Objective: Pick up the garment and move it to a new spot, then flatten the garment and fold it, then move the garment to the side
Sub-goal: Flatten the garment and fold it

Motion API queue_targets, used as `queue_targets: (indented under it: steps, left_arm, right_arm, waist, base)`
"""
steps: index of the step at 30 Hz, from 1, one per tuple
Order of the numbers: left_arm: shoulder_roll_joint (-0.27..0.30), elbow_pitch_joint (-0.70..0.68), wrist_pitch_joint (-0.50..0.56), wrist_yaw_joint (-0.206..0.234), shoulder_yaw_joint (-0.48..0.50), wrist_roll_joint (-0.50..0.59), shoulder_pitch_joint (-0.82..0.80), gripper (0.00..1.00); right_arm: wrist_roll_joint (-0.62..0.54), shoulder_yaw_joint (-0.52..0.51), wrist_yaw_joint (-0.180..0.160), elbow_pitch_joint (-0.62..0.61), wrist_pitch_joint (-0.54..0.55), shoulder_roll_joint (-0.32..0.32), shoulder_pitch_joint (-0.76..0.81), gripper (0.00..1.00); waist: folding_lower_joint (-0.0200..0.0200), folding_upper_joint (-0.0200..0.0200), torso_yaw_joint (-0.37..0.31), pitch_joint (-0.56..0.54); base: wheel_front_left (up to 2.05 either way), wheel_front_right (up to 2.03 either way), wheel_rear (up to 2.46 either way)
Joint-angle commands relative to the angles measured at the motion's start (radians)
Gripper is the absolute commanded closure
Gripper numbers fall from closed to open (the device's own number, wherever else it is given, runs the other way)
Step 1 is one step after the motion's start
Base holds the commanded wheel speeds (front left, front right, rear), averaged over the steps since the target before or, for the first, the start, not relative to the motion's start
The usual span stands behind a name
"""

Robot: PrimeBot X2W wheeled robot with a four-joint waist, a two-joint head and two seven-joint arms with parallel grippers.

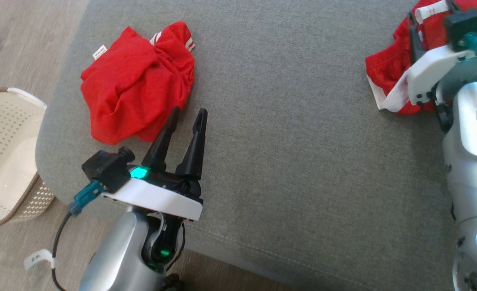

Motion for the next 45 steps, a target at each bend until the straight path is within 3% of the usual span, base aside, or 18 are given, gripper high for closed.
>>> queue_targets:
  steps: [1,12,19,22,27,34,37,45]
  left_arm:
    - [0.009,-0.032,-0.006,-0.002,0.026,-0.009,-0.032,0.00]
    - [0.009,-0.010,-0.006,-0.003,0.053,0.016,-0.019,0.00]
    - [0.009,0.009,-0.006,-0.002,0.077,0.054,0.022,0.00]
    - [0.009,0.011,-0.006,-0.001,0.092,0.075,0.045,0.00]
    - [0.009,0.000,-0.006,0.000,0.113,0.097,0.066,0.00]
    - [0.009,-0.004,-0.006,-0.004,0.124,0.122,0.066,0.00]
    - [0.009,-0.005,-0.006,-0.007,0.124,0.127,0.055,0.00]
    - [0.009,0.006,-0.006,-0.012,0.116,0.131,0.041,0.00]
  right_arm:
    - [-0.011,-0.005,-0.001,-0.016,-0.015,0.028,-0.032,1.00]
    - [-0.006,-0.004,-0.001,0.015,-0.130,0.085,-0.016,1.00]
    - [0.139,0.063,-0.001,-0.061,-0.163,0.106,0.105,1.00]
    - [0.229,0.143,-0.001,-0.129,-0.124,0.094,0.199,1.00]
    - [0.386,0.236,-0.001,-0.360,-0.017,-0.008,0.388,1.00]
    - [0.502,0.212,-0.001,-0.660,0.157,-0.115,0.654,1.00]
    - [0.491,0.175,-0.001,-0.708,0.200,-0.138,0.728,1.00]
    - [0.490,0.137,-0.001,-0.716,0.231,-0.121,0.806,1.00]
  waist:
    - [-0.0001,0.0000,-0.001,-0.003]
    - [-0.0001,0.0000,-0.069,-0.068]
    - [-0.0001,0.0000,-0.175,-0.163]
    - [-0.0001,0.0000,-0.230,-0.196]
    - [-0.0001,0.0000,-0.315,-0.217]
    - [-0.0001,0.0000,-0.408,-0.197]
    - [-0.0001,0.0000,-0.430,-0.183]
    - [-0.0001,0.0000,-0.451,-0.168]
  base:
    - [0.00,0.00,0.00]
    - [0.00,0.00,0.00]
    - [0.00,0.00,0.00]
    - [0.00,0.00,0.00]
    - [0.00,0.00,0.00]
    - [0.00,0.00,0.00]
    - [0.00,0.00,0.00]
    - [0.00,0.00,0.00]
